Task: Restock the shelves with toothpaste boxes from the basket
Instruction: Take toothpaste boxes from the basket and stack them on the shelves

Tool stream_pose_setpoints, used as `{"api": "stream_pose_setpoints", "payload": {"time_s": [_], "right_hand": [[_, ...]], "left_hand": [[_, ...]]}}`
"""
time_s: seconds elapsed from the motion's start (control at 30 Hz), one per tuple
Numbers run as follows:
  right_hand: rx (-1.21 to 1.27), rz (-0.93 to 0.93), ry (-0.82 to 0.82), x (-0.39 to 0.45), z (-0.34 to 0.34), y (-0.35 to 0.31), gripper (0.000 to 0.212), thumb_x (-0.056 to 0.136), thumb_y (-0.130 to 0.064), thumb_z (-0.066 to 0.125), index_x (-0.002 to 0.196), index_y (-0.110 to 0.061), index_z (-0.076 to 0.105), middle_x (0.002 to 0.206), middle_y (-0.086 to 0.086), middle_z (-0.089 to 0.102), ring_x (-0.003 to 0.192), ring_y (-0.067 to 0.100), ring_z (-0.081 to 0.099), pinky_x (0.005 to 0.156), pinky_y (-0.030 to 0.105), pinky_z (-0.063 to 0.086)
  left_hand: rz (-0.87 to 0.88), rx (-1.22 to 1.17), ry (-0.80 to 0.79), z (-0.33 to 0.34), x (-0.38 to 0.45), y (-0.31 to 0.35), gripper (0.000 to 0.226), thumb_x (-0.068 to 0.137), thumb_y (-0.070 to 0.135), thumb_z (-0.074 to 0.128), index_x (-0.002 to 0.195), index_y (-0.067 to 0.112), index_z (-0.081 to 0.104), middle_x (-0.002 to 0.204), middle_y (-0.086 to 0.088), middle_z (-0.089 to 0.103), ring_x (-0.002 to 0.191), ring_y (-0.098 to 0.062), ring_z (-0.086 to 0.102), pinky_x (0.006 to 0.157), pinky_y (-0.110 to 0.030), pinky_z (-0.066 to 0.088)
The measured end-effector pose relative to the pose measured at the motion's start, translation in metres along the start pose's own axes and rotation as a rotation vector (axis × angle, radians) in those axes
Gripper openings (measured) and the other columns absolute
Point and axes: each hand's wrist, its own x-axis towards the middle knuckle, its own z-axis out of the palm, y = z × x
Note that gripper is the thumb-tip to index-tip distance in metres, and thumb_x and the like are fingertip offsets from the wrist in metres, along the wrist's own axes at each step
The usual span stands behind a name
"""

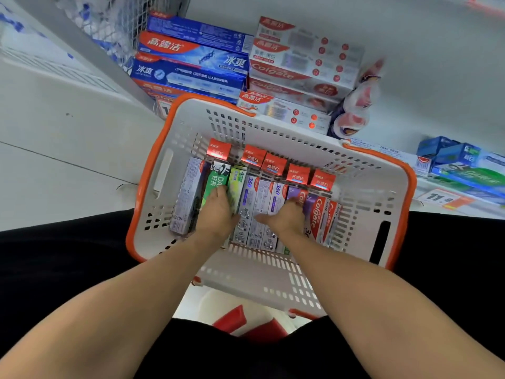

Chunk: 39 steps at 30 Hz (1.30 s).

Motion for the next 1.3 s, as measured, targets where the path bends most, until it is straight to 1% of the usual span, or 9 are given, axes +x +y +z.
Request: {"api": "stream_pose_setpoints", "payload": {"time_s": [0.2,0.33,0.47,0.63,0.7,0.83,1.07,1.2,1.3], "right_hand": [[0.017,0.014,0.034,0.006,0.006,0.006,0.071,0.062,-0.045,0.092,0.104,-0.002,0.056,0.076,0.001,0.058,0.076,0.020,0.064,0.066,0.031,0.055],[0.031,-0.002,0.086,0.005,0.013,0.009,0.074,0.059,-0.045,0.094,0.110,-0.008,0.055,0.101,0.008,0.068,0.088,0.026,0.069,0.074,0.038,0.060],[0.095,0.058,0.062,0.006,0.002,0.011,0.055,0.059,-0.035,0.095,0.097,-0.012,0.063,0.088,0.001,0.069,0.079,0.020,0.070,0.064,0.028,0.057],[0.287,0.046,-0.136,0.002,-0.039,0.022,0.028,0.065,-0.014,0.090,0.089,-0.011,0.076,0.083,0.000,0.074,0.071,0.007,0.069,0.053,0.015,0.052],[0.450,0.051,-0.318,-0.009,-0.063,0.024,0.025,0.070,-0.007,0.087,0.092,-0.013,0.075,0.093,0.005,0.076,0.080,0.013,0.072,0.066,0.022,0.060],[0.568,-0.075,-0.613,-0.023,-0.091,0.035,0.031,0.076,-0.006,0.084,0.103,-0.018,0.073,0.105,0.004,0.076,0.101,0.019,0.072,0.087,0.034,0.059],[0.110,-0.077,0.189,0.000,-0.093,0.081,0.034,0.076,-0.020,0.083,0.084,-0.011,0.052,0.076,0.004,0.062,0.077,0.022,0.065,0.076,0.035,0.058],[-0.013,0.034,0.074,0.021,-0.050,0.103,0.104,0.056,-0.054,0.089,0.133,-0.002,0.043,0.124,0.014,0.061,0.113,0.029,0.063,0.094,0.039,0.055],[-0.090,0.037,0.111,0.020,-0.040,0.101,0.114,0.054,-0.055,0.091,0.136,-0.001,0.033,0.128,0.017,0.057,0.118,0.034,0.059,0.097,0.043,0.054]], "left_hand": [[0.067,-0.021,0.014,-0.001,-0.001,0.007,0.036,0.094,0.021,0.063,0.126,0.009,0.051,0.122,-0.008,0.053,0.097,-0.025,0.060,0.081,-0.037,0.055],[0.094,0.020,-0.057,0.002,0.001,0.017,0.020,0.097,0.017,0.055,0.114,0.008,0.055,0.110,-0.007,0.052,0.081,-0.020,0.054,0.069,-0.030,0.046],[0.116,0.033,-0.154,0.008,0.007,0.020,0.014,0.093,0.013,0.057,0.104,0.006,0.061,0.106,-0.011,0.059,0.083,-0.027,0.061,0.071,-0.029,0.047],[-0.094,-0.156,-0.375,0.010,0.017,0.044,0.038,0.093,0.037,0.065,0.114,0.006,0.059,0.111,-0.013,0.066,0.106,-0.031,0.064,0.085,-0.033,0.052],[-0.187,-0.313,-0.502,0.012,0.017,0.053,0.066,0.088,0.056,0.065,0.126,0.004,0.053,0.119,-0.018,0.064,0.113,-0.034,0.063,0.096,-0.041,0.052],[-0.289,-0.709,-0.644,0.018,0.008,0.061,0.050,0.091,0.038,0.070,0.127,0.004,0.060,0.115,-0.011,0.073,0.106,-0.029,0.069,0.101,-0.049,0.052],[-0.276,-0.557,-0.494,0.015,-0.004,0.060,0.030,0.083,0.029,0.080,0.100,0.007,0.068,0.092,-0.007,0.076,0.083,-0.023,0.074,0.079,-0.038,0.060],[-0.301,-0.572,-0.473,0.008,-0.017,0.061,0.027,0.084,0.027,0.079,0.099,0.009,0.065,0.090,-0.005,0.074,0.079,-0.019,0.072,0.064,-0.030,0.055],[-0.301,-0.590,-0.463,0.001,-0.025,0.062,0.023,0.085,0.027,0.078,0.097,0.013,0.064,0.093,-0.005,0.074,0.081,-0.019,0.072,0.065,-0.032,0.057]]}}
